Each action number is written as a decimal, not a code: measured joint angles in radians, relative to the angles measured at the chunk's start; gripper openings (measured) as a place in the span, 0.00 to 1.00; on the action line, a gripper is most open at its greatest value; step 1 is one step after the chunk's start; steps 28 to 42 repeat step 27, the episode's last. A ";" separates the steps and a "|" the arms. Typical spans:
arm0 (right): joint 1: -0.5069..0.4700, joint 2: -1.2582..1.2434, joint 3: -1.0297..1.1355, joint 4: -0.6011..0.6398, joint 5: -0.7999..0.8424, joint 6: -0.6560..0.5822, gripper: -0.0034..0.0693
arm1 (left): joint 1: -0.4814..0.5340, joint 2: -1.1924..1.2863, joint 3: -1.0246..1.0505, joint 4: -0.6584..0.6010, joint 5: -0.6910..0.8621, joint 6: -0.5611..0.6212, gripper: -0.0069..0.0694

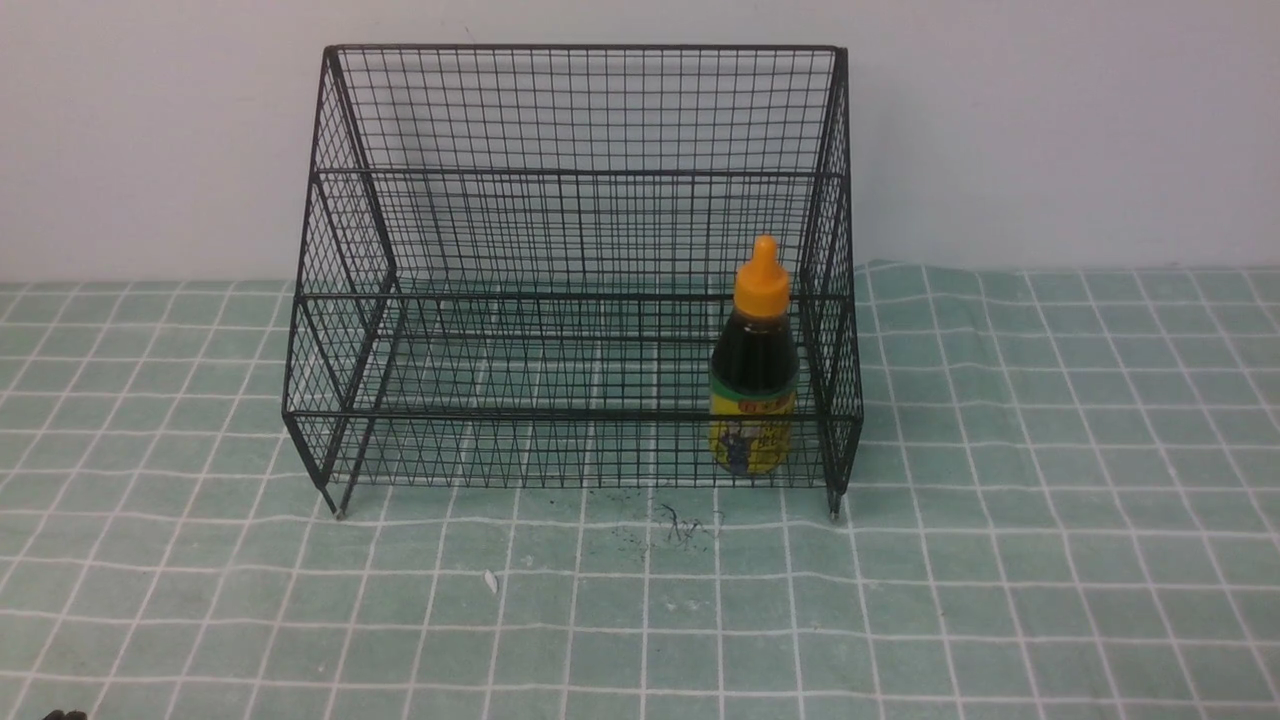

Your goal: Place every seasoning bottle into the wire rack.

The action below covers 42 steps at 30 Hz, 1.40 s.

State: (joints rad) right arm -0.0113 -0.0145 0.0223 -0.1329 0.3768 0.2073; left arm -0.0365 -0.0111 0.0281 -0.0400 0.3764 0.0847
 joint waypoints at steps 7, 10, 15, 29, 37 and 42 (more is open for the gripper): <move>0.000 0.000 0.000 0.000 0.000 0.013 0.03 | 0.000 0.000 0.000 0.000 0.000 0.000 0.08; 0.000 0.000 0.000 0.000 0.000 0.015 0.03 | 0.000 0.000 0.000 0.000 0.000 0.000 0.08; 0.000 0.000 0.000 0.000 0.000 0.015 0.03 | 0.000 0.000 0.000 0.000 0.000 0.000 0.08; 0.000 0.000 0.000 0.000 0.000 0.016 0.03 | 0.000 0.000 0.000 0.000 0.000 0.000 0.08; 0.000 0.000 0.000 0.000 0.000 0.016 0.03 | 0.000 0.000 0.000 0.000 0.000 0.000 0.08; 0.000 0.000 0.000 0.000 0.000 0.016 0.03 | 0.000 0.000 0.000 0.000 0.000 0.000 0.08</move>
